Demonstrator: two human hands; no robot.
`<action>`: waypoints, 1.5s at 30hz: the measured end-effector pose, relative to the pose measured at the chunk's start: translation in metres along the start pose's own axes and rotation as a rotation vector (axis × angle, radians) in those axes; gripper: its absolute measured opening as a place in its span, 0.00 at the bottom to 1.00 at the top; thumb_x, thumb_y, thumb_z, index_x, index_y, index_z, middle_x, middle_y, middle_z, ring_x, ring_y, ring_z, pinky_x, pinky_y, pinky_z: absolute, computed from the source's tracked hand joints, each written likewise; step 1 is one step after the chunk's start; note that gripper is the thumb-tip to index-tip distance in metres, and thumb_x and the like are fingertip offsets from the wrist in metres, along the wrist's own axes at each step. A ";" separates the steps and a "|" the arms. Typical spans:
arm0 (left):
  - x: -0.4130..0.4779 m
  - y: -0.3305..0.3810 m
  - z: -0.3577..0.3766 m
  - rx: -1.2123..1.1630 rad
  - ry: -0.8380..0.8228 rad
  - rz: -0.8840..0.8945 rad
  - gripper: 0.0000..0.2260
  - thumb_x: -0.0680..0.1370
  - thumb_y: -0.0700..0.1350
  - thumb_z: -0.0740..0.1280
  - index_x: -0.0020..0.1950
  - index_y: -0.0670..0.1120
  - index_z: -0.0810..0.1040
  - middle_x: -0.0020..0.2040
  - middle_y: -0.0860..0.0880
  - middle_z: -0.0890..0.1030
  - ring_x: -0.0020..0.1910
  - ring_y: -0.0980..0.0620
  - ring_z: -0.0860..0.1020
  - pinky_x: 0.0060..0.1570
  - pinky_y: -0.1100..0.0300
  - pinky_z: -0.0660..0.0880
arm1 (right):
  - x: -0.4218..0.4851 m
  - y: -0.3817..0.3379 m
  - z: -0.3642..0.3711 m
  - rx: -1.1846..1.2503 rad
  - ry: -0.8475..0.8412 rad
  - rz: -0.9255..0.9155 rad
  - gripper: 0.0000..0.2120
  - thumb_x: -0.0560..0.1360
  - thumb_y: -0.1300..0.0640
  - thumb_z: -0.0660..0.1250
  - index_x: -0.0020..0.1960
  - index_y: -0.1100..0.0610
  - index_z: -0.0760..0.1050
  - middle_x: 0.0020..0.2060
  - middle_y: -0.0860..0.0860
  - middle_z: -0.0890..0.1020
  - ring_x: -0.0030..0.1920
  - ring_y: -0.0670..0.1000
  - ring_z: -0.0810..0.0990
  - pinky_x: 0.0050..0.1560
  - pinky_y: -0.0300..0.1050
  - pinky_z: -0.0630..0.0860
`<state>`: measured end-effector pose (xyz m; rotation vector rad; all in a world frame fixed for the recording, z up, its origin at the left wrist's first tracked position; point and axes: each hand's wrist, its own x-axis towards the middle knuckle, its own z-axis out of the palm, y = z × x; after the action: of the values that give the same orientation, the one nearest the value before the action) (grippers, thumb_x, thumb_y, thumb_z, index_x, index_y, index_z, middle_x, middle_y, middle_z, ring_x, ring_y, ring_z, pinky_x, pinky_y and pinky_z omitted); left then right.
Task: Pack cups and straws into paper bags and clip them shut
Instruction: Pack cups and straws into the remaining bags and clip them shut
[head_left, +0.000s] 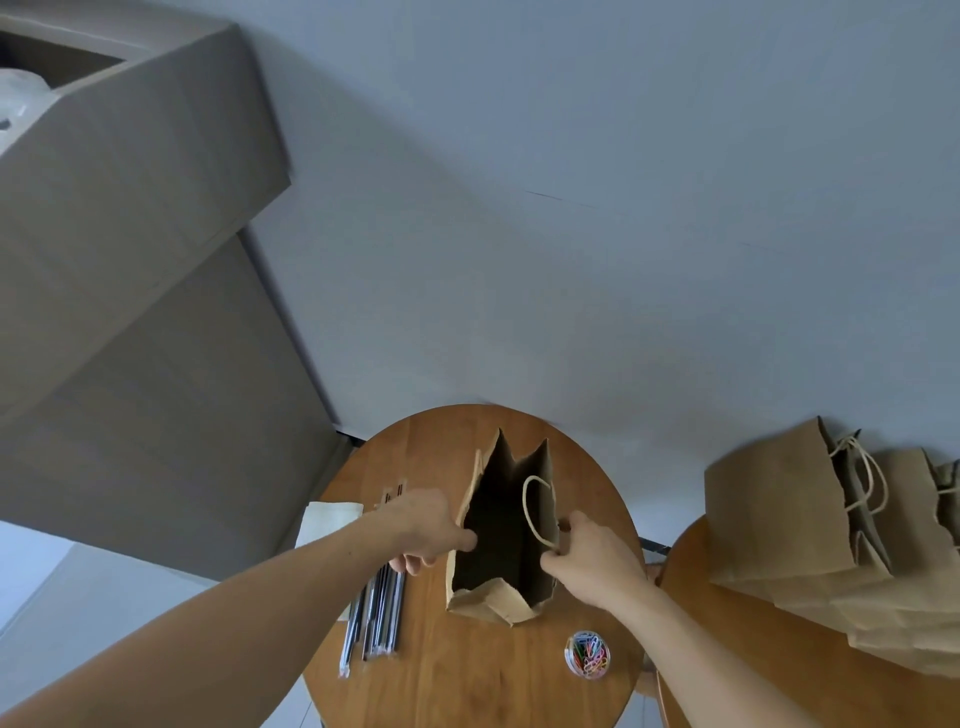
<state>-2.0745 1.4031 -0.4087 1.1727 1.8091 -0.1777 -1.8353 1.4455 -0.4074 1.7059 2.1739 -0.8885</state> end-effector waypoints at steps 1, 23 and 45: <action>-0.001 0.000 -0.006 0.014 -0.030 0.014 0.22 0.72 0.64 0.68 0.45 0.44 0.80 0.30 0.50 0.82 0.26 0.54 0.81 0.27 0.63 0.77 | 0.001 -0.001 -0.003 0.004 -0.016 -0.009 0.27 0.74 0.39 0.67 0.69 0.47 0.66 0.55 0.45 0.80 0.47 0.48 0.82 0.46 0.41 0.82; -0.200 -0.023 -0.252 0.317 0.913 0.136 0.25 0.77 0.56 0.63 0.72 0.51 0.68 0.67 0.49 0.73 0.66 0.45 0.70 0.60 0.49 0.72 | -0.019 -0.270 -0.212 -0.147 0.253 -0.619 0.27 0.77 0.48 0.66 0.73 0.53 0.67 0.72 0.51 0.70 0.70 0.52 0.70 0.69 0.48 0.67; -0.271 -0.322 -0.414 0.162 1.050 -0.076 0.20 0.77 0.56 0.63 0.66 0.50 0.73 0.62 0.49 0.75 0.60 0.46 0.73 0.53 0.54 0.72 | 0.029 -0.672 -0.165 -0.395 0.342 -0.709 0.40 0.66 0.34 0.67 0.72 0.52 0.65 0.64 0.53 0.73 0.62 0.58 0.74 0.58 0.53 0.74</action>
<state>-2.5555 1.2892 -0.0852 1.4427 2.7815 0.3252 -2.4460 1.4759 -0.0830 0.9478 3.0018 -0.2439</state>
